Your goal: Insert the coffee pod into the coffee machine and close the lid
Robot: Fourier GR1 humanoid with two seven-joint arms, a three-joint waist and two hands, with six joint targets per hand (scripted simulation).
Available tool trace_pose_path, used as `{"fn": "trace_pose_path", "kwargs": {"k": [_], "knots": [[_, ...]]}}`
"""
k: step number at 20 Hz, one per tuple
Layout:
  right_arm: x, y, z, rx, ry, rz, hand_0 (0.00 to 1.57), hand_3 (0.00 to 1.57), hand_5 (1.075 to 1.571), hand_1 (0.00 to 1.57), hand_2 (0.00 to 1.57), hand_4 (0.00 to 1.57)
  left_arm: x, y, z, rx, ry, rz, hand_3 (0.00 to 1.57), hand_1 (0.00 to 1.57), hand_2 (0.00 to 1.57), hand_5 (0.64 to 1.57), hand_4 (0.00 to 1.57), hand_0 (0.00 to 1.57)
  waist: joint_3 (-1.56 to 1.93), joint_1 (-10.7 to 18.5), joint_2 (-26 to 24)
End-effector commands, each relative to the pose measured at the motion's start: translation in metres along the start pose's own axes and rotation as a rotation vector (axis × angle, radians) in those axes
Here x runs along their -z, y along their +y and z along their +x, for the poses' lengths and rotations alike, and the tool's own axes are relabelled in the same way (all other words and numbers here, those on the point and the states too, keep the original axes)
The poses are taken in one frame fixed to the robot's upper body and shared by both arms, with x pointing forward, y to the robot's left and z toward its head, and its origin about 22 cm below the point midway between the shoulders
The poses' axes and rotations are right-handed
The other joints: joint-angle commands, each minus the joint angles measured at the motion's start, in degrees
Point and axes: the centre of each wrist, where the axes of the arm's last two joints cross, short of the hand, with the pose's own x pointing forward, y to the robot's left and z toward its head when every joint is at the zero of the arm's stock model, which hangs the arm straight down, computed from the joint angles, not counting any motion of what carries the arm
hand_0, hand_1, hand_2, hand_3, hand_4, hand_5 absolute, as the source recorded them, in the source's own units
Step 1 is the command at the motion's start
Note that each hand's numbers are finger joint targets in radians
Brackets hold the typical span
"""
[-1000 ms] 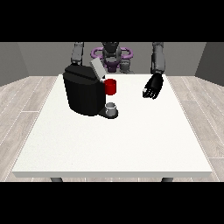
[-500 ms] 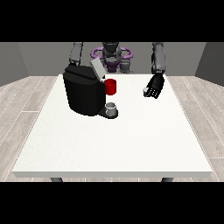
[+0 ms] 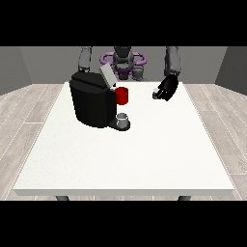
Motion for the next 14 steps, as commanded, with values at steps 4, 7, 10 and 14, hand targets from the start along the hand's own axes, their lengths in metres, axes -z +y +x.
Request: {"fn": "trace_pose_path", "kwargs": {"k": [4, 7, 10, 14], "knots": [[-0.005, -0.009, -0.01, -0.02, 0.091, 0.035, 0.0, 0.0, 1.571, 0.0, 0.0, 0.0, 0.009, 0.025, 0.014, -0.062, -0.023, -0.093, 1.33, 1.37, 1.38, 1.571, 0.5, 1.37, -0.01, -0.8, -6.8], [-0.003, -0.001, -0.012, -0.013, 0.055, 0.033, 0.0, 0.0, 1.571, 0.0, 0.0, 0.0, 0.026, 0.049, 0.05, -0.013, -0.056, -0.059, 1.34, 1.42, 1.4, 1.571, 0.56, 1.42, 0.01, -1.0, -5.3], [0.007, -0.001, -0.005, 0.004, 0.007, 0.004, 0.0, 0.0, 1.571, 0.0, 0.0, 0.0, 0.032, 0.076, 0.07, -0.025, -0.083, -0.062, 1.34, 1.4, 1.4, 1.571, 0.6, 1.4, 0.02, -0.5, -4.0], [0.004, -0.007, -0.016, 0.041, -0.008, 0.027, 0.0, 0.0, 1.571, 0.0, 0.0, 0.0, 0.046, 0.078, 0.108, -0.019, -0.063, -0.064, 1.34, 1.4, 1.4, 1.571, 0.6, 1.4, 0.04, -0.7, -4.8]]}}
